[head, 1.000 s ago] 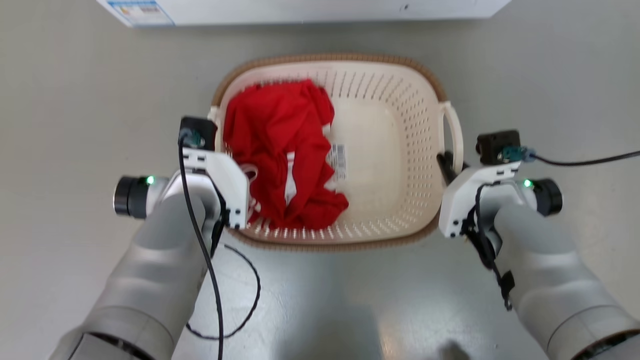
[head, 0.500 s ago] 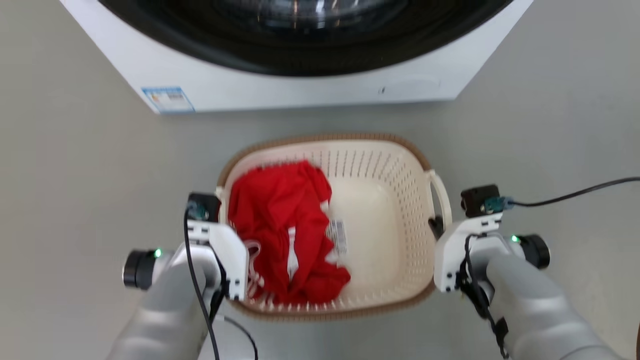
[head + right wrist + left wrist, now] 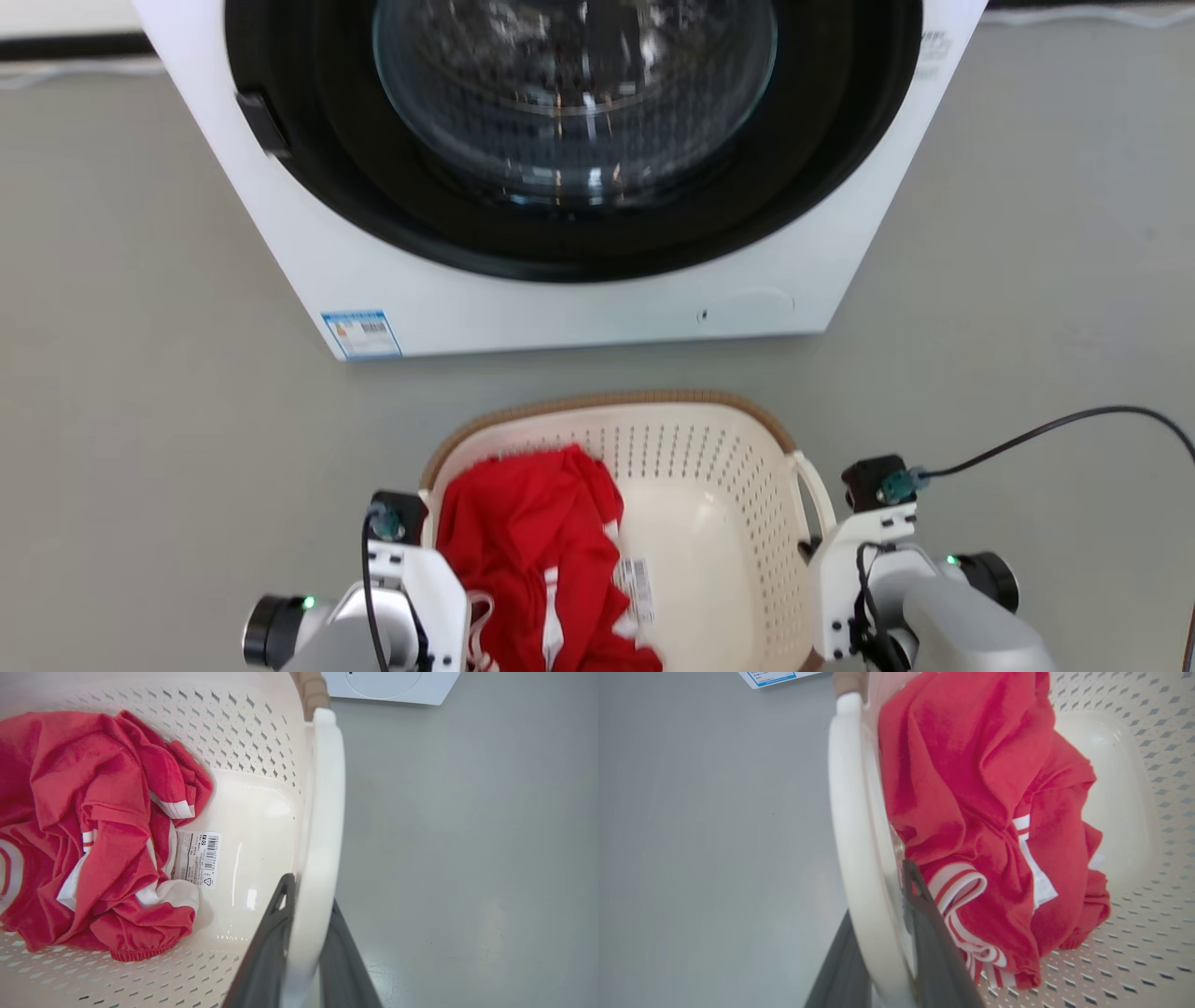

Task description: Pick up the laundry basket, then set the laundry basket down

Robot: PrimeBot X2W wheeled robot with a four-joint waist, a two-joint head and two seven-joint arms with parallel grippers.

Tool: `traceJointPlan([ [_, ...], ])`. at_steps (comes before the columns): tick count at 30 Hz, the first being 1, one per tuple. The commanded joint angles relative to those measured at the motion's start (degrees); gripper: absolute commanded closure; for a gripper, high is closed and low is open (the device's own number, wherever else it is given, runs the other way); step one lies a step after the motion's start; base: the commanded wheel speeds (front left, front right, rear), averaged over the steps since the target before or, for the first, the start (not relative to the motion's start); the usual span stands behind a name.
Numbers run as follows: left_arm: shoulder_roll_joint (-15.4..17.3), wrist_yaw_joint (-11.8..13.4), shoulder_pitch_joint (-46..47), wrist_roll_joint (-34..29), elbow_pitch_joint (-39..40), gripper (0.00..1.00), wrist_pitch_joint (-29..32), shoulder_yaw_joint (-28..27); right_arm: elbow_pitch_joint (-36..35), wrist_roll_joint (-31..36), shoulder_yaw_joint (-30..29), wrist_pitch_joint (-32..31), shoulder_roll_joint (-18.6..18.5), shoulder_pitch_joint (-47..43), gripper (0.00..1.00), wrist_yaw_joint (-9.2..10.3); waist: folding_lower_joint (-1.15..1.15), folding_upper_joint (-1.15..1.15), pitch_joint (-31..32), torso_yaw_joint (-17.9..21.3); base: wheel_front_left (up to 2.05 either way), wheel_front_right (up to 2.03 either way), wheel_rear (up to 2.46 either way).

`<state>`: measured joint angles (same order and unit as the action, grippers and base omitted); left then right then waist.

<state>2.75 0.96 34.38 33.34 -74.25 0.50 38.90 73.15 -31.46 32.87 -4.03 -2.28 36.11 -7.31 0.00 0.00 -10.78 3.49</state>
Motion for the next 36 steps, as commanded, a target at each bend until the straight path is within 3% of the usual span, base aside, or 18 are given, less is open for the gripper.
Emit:
traceJointPlan([
  [1,2.51,-0.18,-0.03,0.05,0.30,1.00,-0.41,-0.67,-0.30,-0.18,1.24,-0.46,-0.60,-1.05,1.00,-0.18,0.00,0.00,2.58,-0.36,0.00,0.00,0.00],
  [11,2.02,-1.90,-5.10,0.70,0.30,1.00,-0.83,0.42,-2.30,-0.98,3.23,-4.13,-0.60,-4.86,1.00,-0.18,0.00,0.00,8.83,-0.22,0.00,0.00,0.00],
  [19,1.94,-0.47,-6.20,1.19,0.30,1.00,-1.12,0.56,-2.68,-1.06,3.47,-4.49,-0.60,-4.86,1.00,-0.18,0.00,0.00,10.03,0.15,0.00,0.00,0.00],
  [36,1.52,-0.74,-7.55,2.28,0.30,1.00,-1.65,1.21,-2.34,0.08,3.22,-5.19,-0.60,-4.61,1.00,-0.18,0.00,0.00,11.36,0.71,0.00,0.00,0.00],
])
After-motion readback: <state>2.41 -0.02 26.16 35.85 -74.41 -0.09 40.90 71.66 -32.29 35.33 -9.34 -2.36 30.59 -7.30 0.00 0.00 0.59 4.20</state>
